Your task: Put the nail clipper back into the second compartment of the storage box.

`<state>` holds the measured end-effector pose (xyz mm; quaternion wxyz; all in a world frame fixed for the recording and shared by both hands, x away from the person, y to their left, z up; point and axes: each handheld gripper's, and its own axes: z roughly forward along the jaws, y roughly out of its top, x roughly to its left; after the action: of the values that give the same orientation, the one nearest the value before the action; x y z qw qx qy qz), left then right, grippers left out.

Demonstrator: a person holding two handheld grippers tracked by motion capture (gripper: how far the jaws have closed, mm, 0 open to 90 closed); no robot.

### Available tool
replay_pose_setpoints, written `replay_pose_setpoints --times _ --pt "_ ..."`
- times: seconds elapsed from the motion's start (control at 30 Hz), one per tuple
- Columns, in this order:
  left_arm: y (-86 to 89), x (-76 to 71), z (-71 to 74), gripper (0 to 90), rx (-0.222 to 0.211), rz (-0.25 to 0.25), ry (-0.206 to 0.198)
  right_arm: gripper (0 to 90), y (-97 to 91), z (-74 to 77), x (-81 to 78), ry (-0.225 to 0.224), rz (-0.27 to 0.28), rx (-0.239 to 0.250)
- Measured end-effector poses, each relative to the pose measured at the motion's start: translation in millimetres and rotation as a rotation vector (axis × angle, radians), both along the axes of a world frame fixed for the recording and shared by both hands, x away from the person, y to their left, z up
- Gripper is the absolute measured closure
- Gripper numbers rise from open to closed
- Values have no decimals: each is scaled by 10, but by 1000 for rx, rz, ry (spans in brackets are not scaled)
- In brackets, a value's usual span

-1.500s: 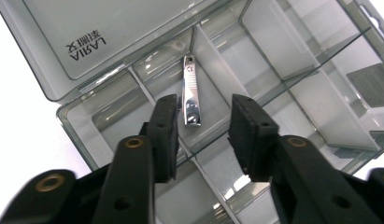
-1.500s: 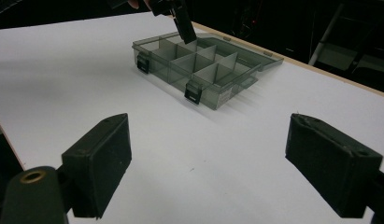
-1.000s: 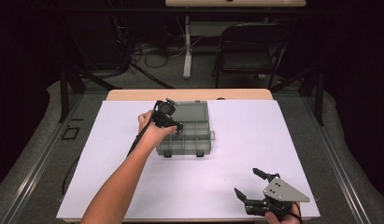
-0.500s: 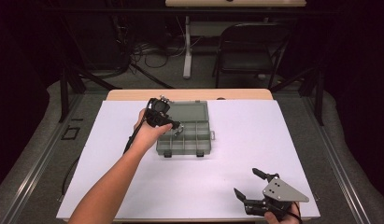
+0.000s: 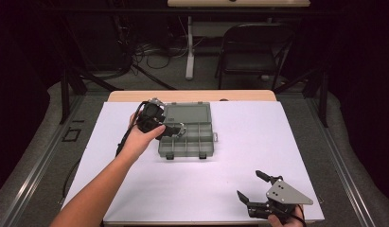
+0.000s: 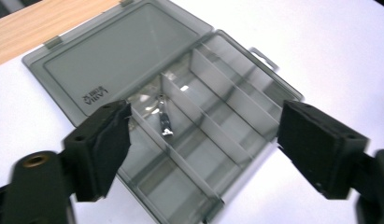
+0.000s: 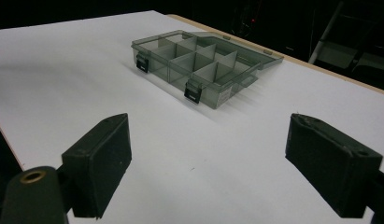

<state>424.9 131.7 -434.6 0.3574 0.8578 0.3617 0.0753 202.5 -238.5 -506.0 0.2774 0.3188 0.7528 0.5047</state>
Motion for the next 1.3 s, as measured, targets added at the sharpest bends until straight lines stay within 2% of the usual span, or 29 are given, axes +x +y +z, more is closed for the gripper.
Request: replay_pose_setpoints --times 0.03,0.17,0.3,0.4,0.57,0.73,0.83,1.03,1.2,1.3 --pt "27 -22 13 166 3 -11 -3 140 0 0 1 1 0 -1" --pt "123 -138 67 166 -47 -28 -15 141 5 -1 0 3 0 -3" --pt "214 -286 115 165 -83 -53 -54 140 8 -2 2 6 -3 -7" --pt "281 -398 127 165 -99 -50 -66 140 13 -3 2 8 -2 -9" --pt "404 -601 86 162 -157 -45 -113 140 12 -2 2 6 -3 -4" --pt "529 -797 23 162 -154 -50 -156 140 12 -4 1 8 -3 -4" --pt "615 -920 -6 162 -173 -46 -176 140 10 0 -2 7 -6 -4" --pt "773 -1152 -119 161 -182 -54 -186 140 17 -2 -3 5 -6 -3" --pt "882 -1297 -212 161 -178 -42 -192 140 19 -2 -4 6 -6 -4" --pt "942 -1375 -264 161 -189 -24 -198 140 18 -2 -5 6 -7 -6"
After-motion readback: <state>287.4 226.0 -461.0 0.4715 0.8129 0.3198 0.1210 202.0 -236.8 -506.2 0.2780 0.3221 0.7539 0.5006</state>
